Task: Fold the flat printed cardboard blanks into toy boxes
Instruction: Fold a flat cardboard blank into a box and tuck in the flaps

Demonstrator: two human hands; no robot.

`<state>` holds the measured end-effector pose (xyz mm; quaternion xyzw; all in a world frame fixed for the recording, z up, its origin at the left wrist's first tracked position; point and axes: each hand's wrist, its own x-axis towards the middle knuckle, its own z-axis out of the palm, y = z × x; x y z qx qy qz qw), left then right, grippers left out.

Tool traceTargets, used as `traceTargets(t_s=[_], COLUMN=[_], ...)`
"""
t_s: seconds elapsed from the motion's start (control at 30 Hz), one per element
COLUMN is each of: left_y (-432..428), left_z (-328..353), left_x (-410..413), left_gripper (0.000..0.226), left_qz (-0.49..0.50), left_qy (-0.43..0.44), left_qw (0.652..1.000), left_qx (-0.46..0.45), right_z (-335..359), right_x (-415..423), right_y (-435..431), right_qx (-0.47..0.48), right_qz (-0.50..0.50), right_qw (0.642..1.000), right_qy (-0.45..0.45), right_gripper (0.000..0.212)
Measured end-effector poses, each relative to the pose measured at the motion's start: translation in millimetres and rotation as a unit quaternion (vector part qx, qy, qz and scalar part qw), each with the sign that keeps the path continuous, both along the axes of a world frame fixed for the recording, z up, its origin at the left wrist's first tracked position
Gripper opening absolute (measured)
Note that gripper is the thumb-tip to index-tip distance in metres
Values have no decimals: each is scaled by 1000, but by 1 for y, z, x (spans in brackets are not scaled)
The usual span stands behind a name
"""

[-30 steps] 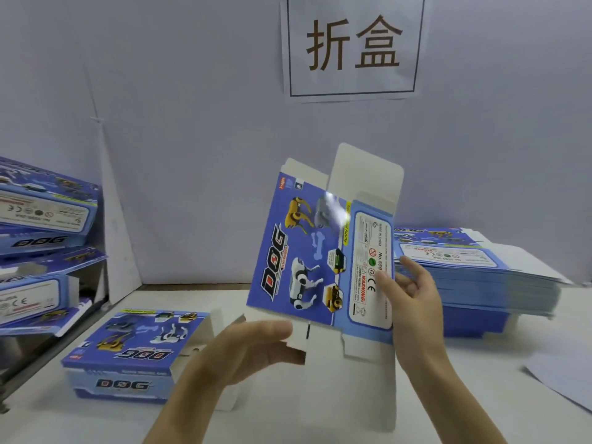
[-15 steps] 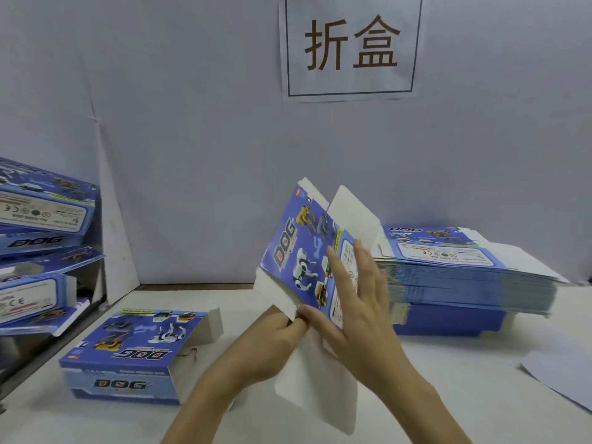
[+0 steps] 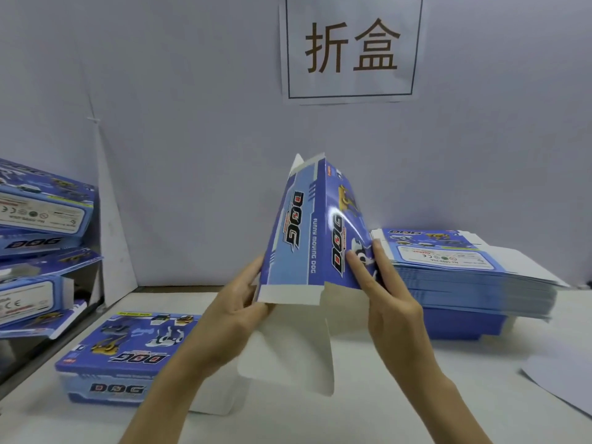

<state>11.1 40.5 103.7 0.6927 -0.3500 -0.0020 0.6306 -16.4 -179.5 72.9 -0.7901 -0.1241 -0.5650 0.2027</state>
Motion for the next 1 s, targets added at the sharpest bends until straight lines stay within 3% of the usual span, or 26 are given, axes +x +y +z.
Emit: traceTargets(t_s=[0.13,0.23,0.3,0.37,0.43,0.47,0.53,0.6,0.67,0.77,0.83,0.9,1.0], left_y=[-4,-18,-21,-15,-8,-6,-6,-5,-5,-13,-13,-6,1], left_z=[2,-3,-8,-10,-11,-12,-14,-13,-10,-7,-7,-5,-5], left_x=[-5,-2,4,11,14,14,14,12,8,4,6,7,6], left_gripper=[84,88,77,68,68,71,82,82,71,52,45,50,53], left_qz=[-94,15,71,110,115,95,31,-16,-25,73,123,93,70], left_qy=[153,240,259,244,223,214,206,203,179,134,138,151,155], left_qw=[983,967,958,959,962,967,976,978,982,983,975,976,980], left_qx=[-36,-89,-97,-98,-105,-100,-68,-36,-48,-99,-120,-130,-100], right_z=[0,0,3,11,17,19,23,27,29,26,25,27,28], right_x=[-1,-3,-7,-11,-10,-10,-11,-14,-18,-16,-15,-16,-18], right_y=[8,11,6,-4,-15,-18,-22,-23,-20,-8,-5,-10,-16], right_qx=[-6,-44,25,219,372,405,419,420,423,427,414,383,380], right_qz=[41,73,174,340,421,435,447,426,375,316,319,341,390], right_qw=[999,996,978,889,785,750,720,729,766,803,804,795,771], right_qy=[-15,10,114,213,263,289,326,332,307,272,283,324,330], right_gripper=[38,40,57,65,55,53,60,59,55,26,27,32,21])
